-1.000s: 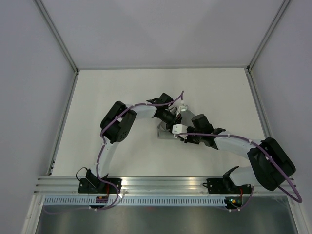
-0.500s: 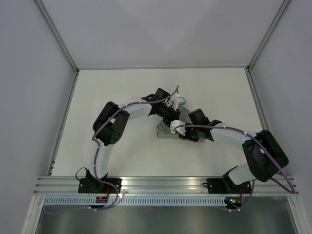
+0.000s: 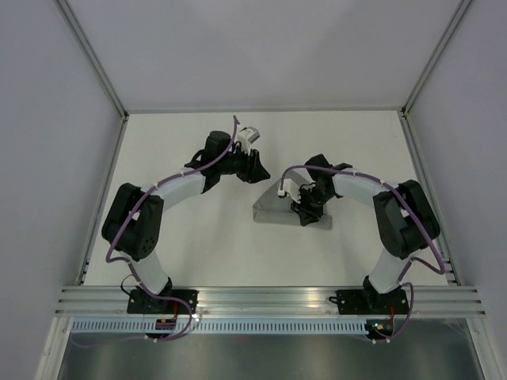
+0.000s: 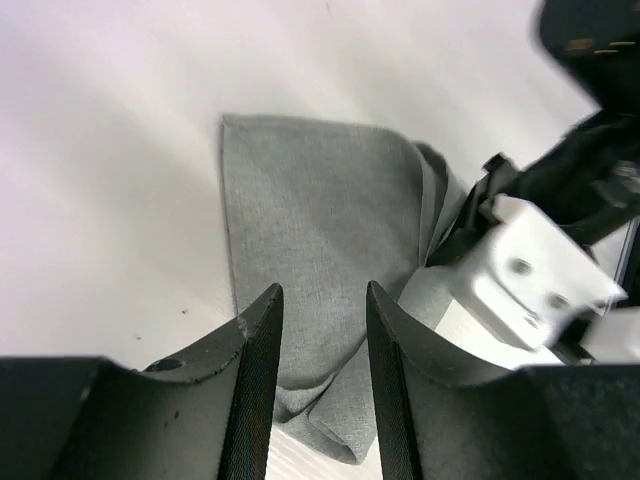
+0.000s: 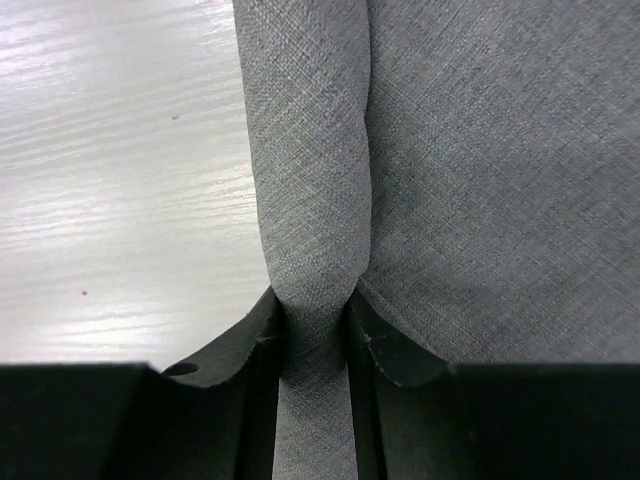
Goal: Fold the napkin, place the utensils inside, and roll it up
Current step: Roll the napkin with the utensil
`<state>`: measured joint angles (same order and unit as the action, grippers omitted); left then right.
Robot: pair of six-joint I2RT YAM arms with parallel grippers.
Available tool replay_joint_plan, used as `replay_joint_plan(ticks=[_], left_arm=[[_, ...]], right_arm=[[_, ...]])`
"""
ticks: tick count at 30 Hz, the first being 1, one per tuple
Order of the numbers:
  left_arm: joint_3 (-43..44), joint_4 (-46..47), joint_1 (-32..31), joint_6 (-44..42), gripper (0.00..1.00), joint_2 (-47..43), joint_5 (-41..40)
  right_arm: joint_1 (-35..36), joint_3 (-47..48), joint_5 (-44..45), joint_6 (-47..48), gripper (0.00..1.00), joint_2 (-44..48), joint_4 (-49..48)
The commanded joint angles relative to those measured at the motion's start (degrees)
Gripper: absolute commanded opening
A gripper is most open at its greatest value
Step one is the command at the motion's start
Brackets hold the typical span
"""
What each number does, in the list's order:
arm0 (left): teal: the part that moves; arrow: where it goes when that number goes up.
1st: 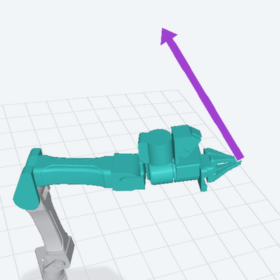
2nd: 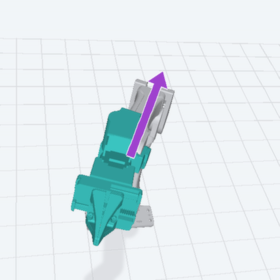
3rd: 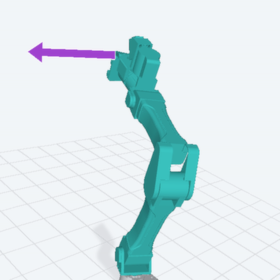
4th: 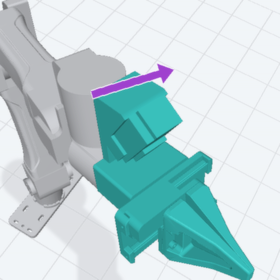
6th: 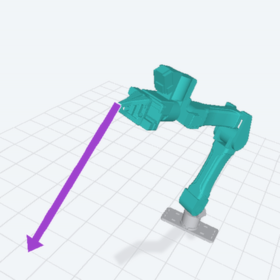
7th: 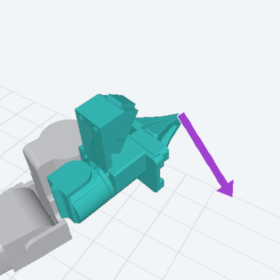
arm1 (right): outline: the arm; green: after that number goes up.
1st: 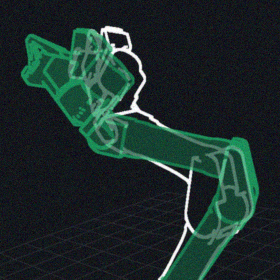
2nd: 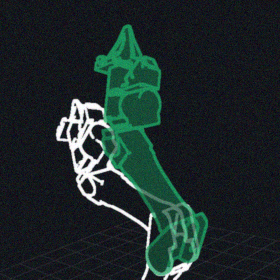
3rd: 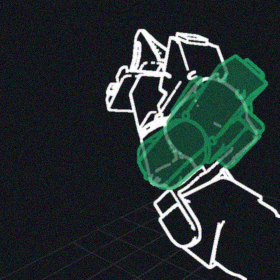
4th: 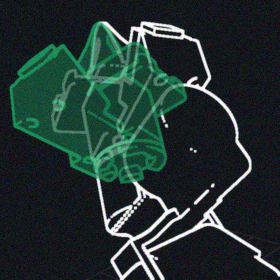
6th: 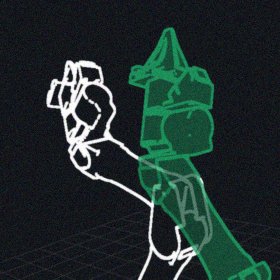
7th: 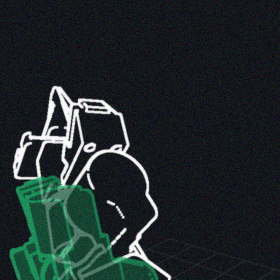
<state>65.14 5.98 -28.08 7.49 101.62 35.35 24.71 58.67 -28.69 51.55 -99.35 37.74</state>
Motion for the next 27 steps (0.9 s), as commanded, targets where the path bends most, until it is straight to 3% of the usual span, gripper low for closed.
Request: replay_joint_plan(ticks=[1, 7, 14, 22, 27], left_arm=[[-6.0, 13.7, 0.0, 6.7, 0.43, -6.4, -1.4], [-15.6, 20.6, -3.3, 0.5, 0.45, -15.0, -8.3], [-21.7, 19.8, -17.2, -13.8, 0.47, -19.6, -22.9], [-20.1, 16.0, -29.8, -26.4, 0.48, -10.2, -35.1], [-15.6, 14.8, -33.6, -33.4, 0.49, -2.9, -41.8]], right_arm=[[-2.1, 4.9, -5.8, 5.0, 0.15, -8.4, 14.1], [-5.1, 14.8, -8.3, 7.2, 0.15, -19.7, 22.7], [-6.5, 23.7, -8.6, 7.6, 0.14, -28.3, 29.0], [-7.7, 29.3, -10.0, 7.9, 0.15, -34.1, 32.9], [-7.9, 29.7, -9.6, 7.5, 0.15, -34.8, 32.8]])
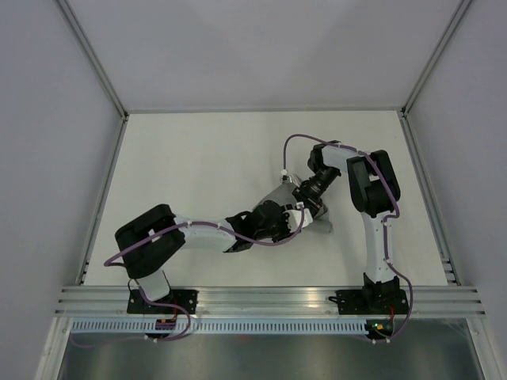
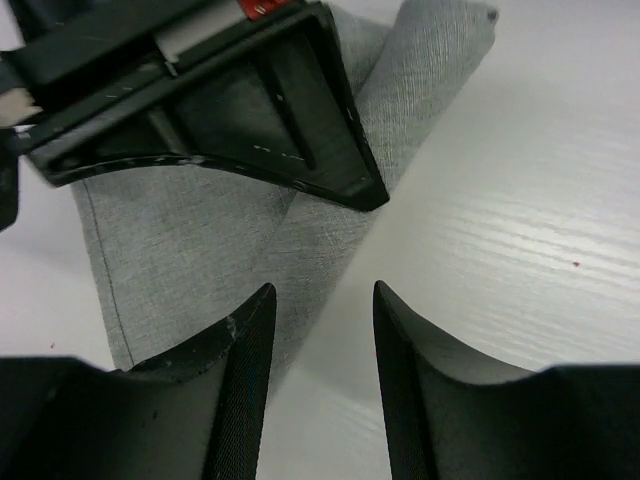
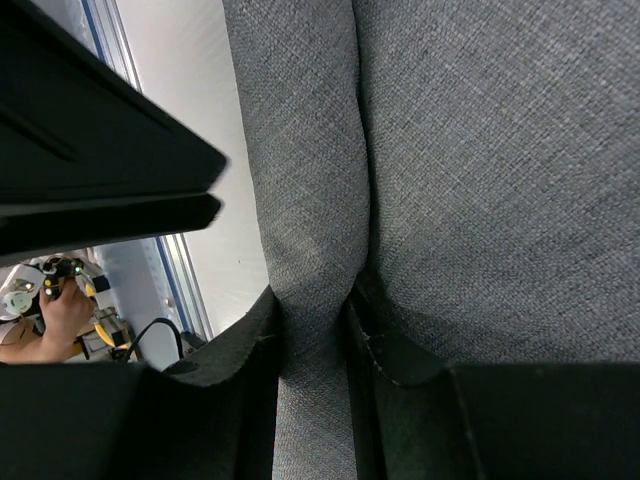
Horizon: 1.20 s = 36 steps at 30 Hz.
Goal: Fold the napkin, place the utensils inside, and roll it up
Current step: Roll the napkin with the utensil
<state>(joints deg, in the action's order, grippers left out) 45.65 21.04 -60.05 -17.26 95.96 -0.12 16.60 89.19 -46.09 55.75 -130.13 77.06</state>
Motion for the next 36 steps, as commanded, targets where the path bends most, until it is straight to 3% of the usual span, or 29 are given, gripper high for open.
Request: replay_joint_plan(ticks=[1, 14, 19, 20, 24, 27, 30, 36], left_arm=[[4.3, -0.1, -2.3, -9.4, 0.49, 3.6, -6.5], [8.8, -1.4, -3.2, -12.1, 0.49, 12.9, -5.5], [8.5, -2.4, -3.3, -10.6, 0.45, 15.0, -4.5], [8.6, -2.8, -3.3, -10.3, 0.42, 15.3, -4.0], [10.1, -5.8, -3.2, -9.3, 0.13, 16.7, -1.8], [11.4, -7.9, -3.2, -9.1, 0.04, 17.9, -0.2], [12.2, -10.1, -3.0, -9.0, 0.02, 18.6, 2.5], [13.9, -15.1, -1.6, -8.1, 0.02, 19.5, 8.5]], right_arm=[[0.2, -0.8, 7.8, 3.3, 0.14, -4.1, -6.6], [-0.8, -0.2, 7.7, 3.1, 0.14, -5.5, -6.7], [-1.0, 0.2, 7.7, 3.2, 0.14, -5.8, -6.5], [-1.0, 0.3, 7.5, 3.2, 0.14, -5.8, -6.4], [-1.0, 0.4, 6.8, 3.1, 0.15, -5.6, -6.4], [-1.0, 0.3, 6.4, 2.7, 0.17, -5.1, -6.5], [-1.0, -0.3, 5.8, 2.0, 0.25, -4.0, -7.3], [-1.2, -2.6, 4.3, -0.2, 0.50, 1.3, -9.8]])
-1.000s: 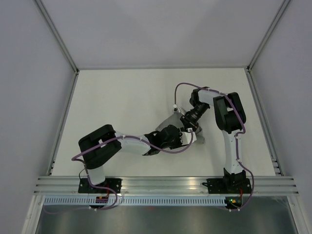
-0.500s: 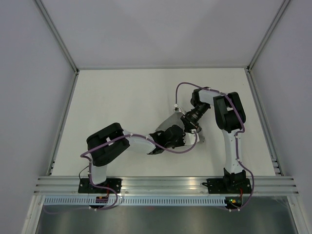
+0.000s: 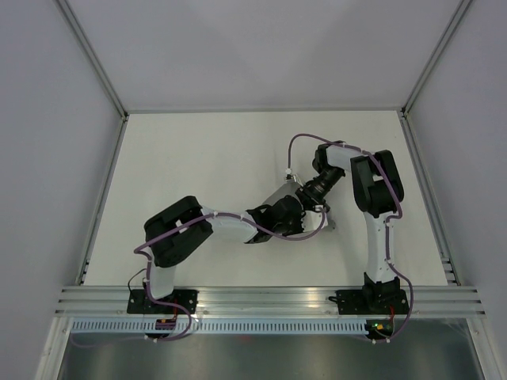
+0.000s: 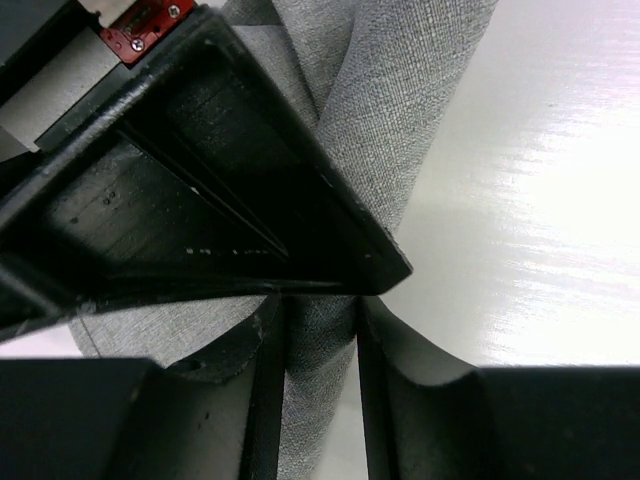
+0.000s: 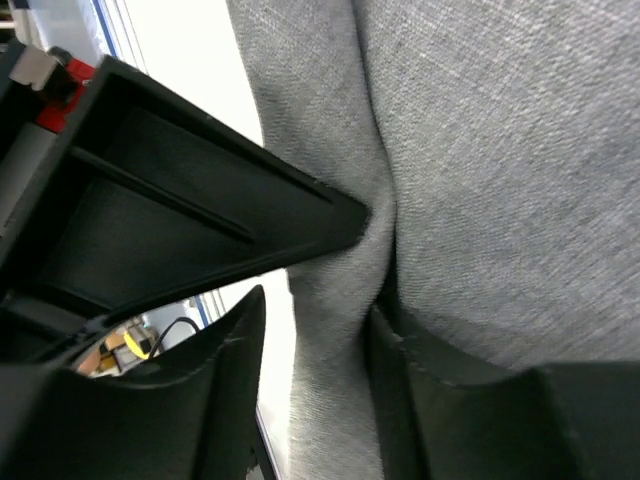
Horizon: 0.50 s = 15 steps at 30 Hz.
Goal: Fold the napkin, place the utensils inside, and roll it up
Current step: Roll the napkin with the utensil
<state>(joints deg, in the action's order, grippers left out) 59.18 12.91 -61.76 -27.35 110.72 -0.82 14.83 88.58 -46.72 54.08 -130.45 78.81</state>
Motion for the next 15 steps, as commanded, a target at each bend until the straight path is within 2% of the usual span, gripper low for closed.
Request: replay_joint_plan(ticks=[1, 9, 15], left_arm=[[0.5, -7.5, 0.6, 2.1, 0.02, 4.9, 10.0], [2.3, -11.8, 3.1, 3.5, 0.02, 5.7, 16.5], [3.7, -14.4, 5.0, 4.6, 0.02, 6.4, 20.5]], right_arm=[[0.5, -2.7, 5.0, 0.5, 0.52, 3.3, -13.0], [-2.0, -4.9, 4.5, -5.8, 0.61, 12.1, -18.1], [-6.6, -5.6, 2.2, -8.8, 0.63, 18.0, -21.0]])
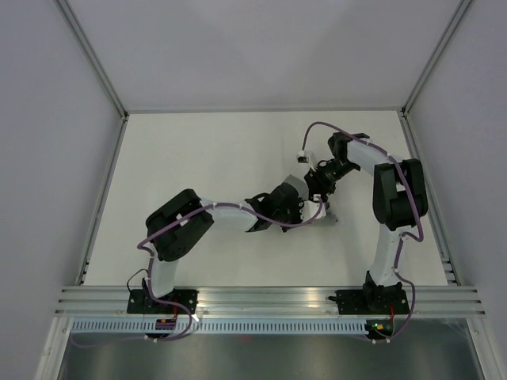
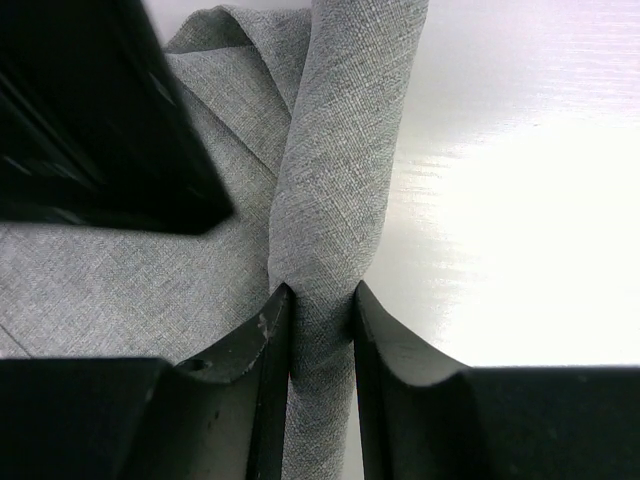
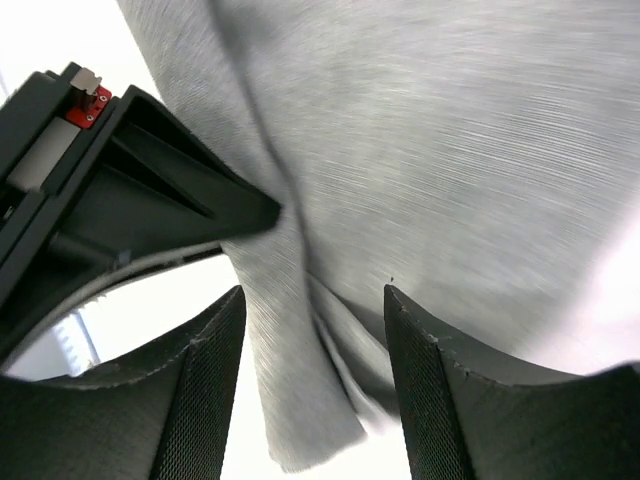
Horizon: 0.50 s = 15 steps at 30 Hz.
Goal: Fold the napkin, place the utensils inside, and roll it up
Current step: Roll the napkin with the utensil
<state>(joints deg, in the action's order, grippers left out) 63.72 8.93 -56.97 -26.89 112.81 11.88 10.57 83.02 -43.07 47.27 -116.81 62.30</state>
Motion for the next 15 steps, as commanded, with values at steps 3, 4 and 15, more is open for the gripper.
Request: replay_joint_plan(ticks=[3, 4, 15], left_arm=[[1.2, -13.4, 2.0, 5.2, 0.02, 5.0, 11.9], [1.7, -14.9, 2.6, 5.4, 0.02, 5.2, 13.0], [16.1, -30.9, 11.8, 8.8, 0.02, 14.6, 35.9]], right_arm=[[-5.3, -0.8, -2.7, -3.1, 0.63, 7.4, -6.0], [-6.2, -1.7, -2.9, -3.8, 0.63, 9.1, -7.6], [-13.7, -22.9, -1.6, 1.5, 0.68, 32.2, -24.5]])
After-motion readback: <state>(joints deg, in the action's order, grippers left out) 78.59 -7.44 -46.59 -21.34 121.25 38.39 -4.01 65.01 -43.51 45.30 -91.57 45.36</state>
